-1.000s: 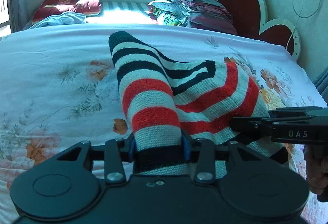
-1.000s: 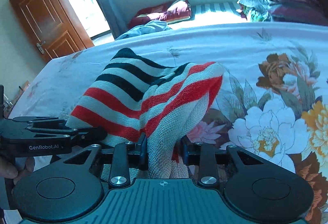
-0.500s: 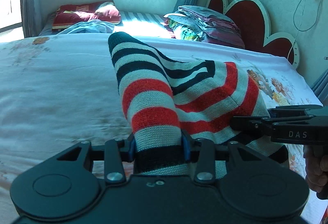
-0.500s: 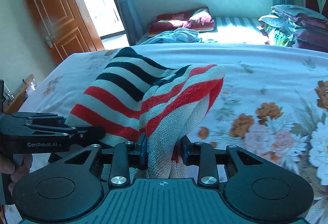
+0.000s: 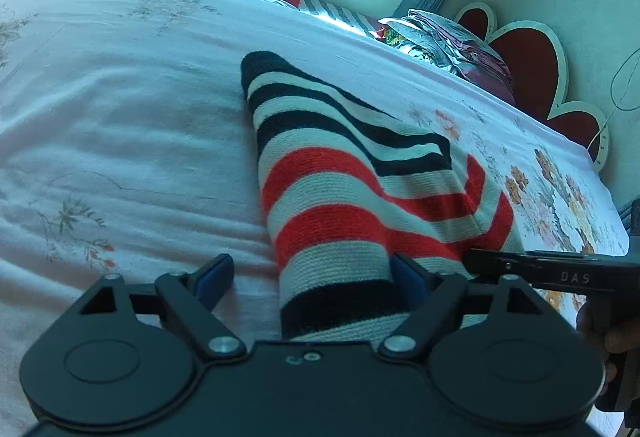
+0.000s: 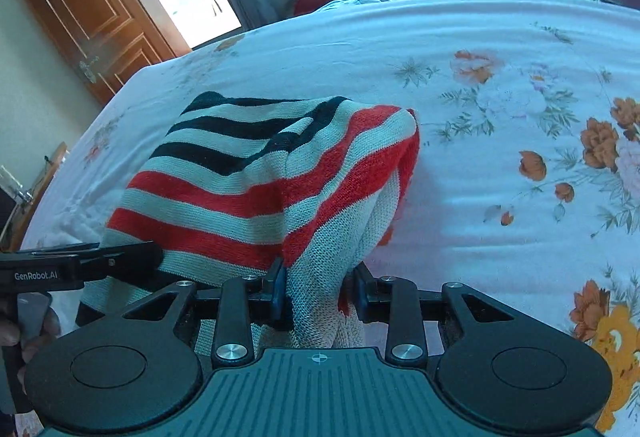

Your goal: Fold small clothes

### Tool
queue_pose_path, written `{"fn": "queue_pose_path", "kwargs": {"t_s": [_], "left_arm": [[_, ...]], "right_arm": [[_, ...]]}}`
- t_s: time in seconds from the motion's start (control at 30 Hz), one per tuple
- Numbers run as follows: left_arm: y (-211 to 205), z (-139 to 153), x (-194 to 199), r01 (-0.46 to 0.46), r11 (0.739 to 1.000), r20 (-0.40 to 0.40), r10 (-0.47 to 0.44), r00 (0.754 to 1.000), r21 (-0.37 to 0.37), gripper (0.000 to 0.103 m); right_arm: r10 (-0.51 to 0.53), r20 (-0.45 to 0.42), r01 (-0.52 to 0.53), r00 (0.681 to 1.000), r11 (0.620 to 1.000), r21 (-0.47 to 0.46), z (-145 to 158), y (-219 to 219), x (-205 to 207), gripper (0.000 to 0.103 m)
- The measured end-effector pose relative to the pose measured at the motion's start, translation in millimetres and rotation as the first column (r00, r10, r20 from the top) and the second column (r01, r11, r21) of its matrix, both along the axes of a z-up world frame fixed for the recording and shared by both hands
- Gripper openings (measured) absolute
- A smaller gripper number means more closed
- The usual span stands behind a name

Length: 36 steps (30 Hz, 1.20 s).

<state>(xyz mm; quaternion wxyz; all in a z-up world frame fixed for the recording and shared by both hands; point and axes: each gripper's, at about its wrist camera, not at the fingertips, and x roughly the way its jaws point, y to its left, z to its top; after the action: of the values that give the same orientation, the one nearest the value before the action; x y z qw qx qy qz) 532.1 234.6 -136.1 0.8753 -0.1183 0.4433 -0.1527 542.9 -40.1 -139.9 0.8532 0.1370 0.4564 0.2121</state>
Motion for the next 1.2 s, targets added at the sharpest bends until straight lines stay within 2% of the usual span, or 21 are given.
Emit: {"fn": "queue_pose_path", "kwargs": {"t_s": [0.1,0.17,0.2,0.23,0.3,0.37,0.4,0.43,0.47,0.53,0.6,0.7,0.83,0.93,1.03,1.13,1.2], "left_arm": [[11.0,2.3,-3.5,0.007,1.0,0.006,-0.007,1.0,-0.025,0.084],[21.6,14.8,-12.0,-0.002,1.0,0.054,0.003,0.999,-0.011,0.081],[25.3,23.2,-16.2,-0.014,1.0,0.085,0.014,0.996,0.002,0.079],[28.4,33.2,-20.5,-0.022,1.0,0.132,0.02,0.991,0.014,0.073],[29.5,47.7,-18.7,0.024,1.0,0.185,-0.025,0.982,0.008,0.07],[16.6,55.5,-5.9,0.08,0.996,0.198,-0.088,0.976,0.046,0.055],[6.8,55.6,1.8,0.108,0.991,0.191,-0.121,0.974,0.078,0.048],[-4.9,53.7,9.3,0.135,0.984,0.176,-0.154,0.972,0.116,0.035],[-13.5,50.6,15.3,0.161,0.978,0.163,-0.182,0.97,0.134,0.032],[-25.3,39.5,24.6,0.184,0.966,0.122,-0.208,0.97,0.181,0.033],[-31.0,25.8,26.6,0.195,0.957,0.084,-0.217,0.973,0.213,0.033],[-33.7,20.4,24.0,0.201,0.95,0.083,-0.226,0.971,0.24,0.033],[-33.8,27.0,18.0,0.197,0.943,0.096,-0.23,0.968,0.268,0.033],[-32.1,47.1,-7.0,0.208,0.937,0.151,-0.257,0.955,0.281,0.03],[-30.0,52.0,-33.3,0.22,0.934,0.157,-0.271,0.95,0.282,0.023],[-30.2,47.0,-48.9,0.231,0.934,0.139,-0.275,0.951,0.272,0.018],[-34.9,39.1,-51.9,0.226,0.923,0.134,-0.278,0.951,0.313,0.018]], "right_arm": [[0.008,0.007,-0.008,1.0,1.0,-0.023,5.0,2.4,0.2,0.033],[-0.003,0.009,0.003,1.0,1.0,-0.024,10.6,0.3,-2.1,0.036],[-0.018,0.032,0.019,0.999,0.999,-0.036,17.1,-2.2,-5.7,0.037],[-0.029,0.067,0.032,0.997,0.998,-0.045,25.1,-5.0,-10.6,0.037],[-0.029,0.161,0.043,0.987,0.996,-0.082,46.0,-4.3,-18.4,0.036],[0.005,0.211,0.016,0.978,0.995,-0.099,59.1,4.7,-12.0,0.036],[0.027,0.225,0.0,0.974,0.993,-0.12,62.9,12.2,-6.2,0.033],[0.051,0.222,-0.02,0.974,0.99,-0.142,63.6,19.8,0.7,0.028],[0.078,0.214,-0.042,0.974,0.985,-0.169,61.0,28.1,8.0,0.028],[0.112,0.188,-0.062,0.976,0.966,-0.251,48.2,39.2,18.9,0.027],[0.135,0.108,-0.094,0.985,0.943,-0.32,23.4,42.4,28.3,0.026],[0.114,0.1,-0.083,0.988,0.959,-0.27,9.2,30.4,30.0,0.027],[0.112,0.108,-0.077,0.988,0.955,-0.287,14.0,29.2,25.9,0.027],[0.13,0.177,-0.079,0.976,0.96,-0.27,40.6,28.6,4.4,0.027],[0.19,0.208,-0.129,0.959,0.952,-0.277,59.1,32.8,-23.5,0.027],[0.248,0.189,-0.183,0.95,0.933,-0.309,57.7,39.3,-45.3,0.027],[0.279,0.156,-0.209,0.948,0.909,-0.36,43.1,43.5,-50.2,0.027]]}}
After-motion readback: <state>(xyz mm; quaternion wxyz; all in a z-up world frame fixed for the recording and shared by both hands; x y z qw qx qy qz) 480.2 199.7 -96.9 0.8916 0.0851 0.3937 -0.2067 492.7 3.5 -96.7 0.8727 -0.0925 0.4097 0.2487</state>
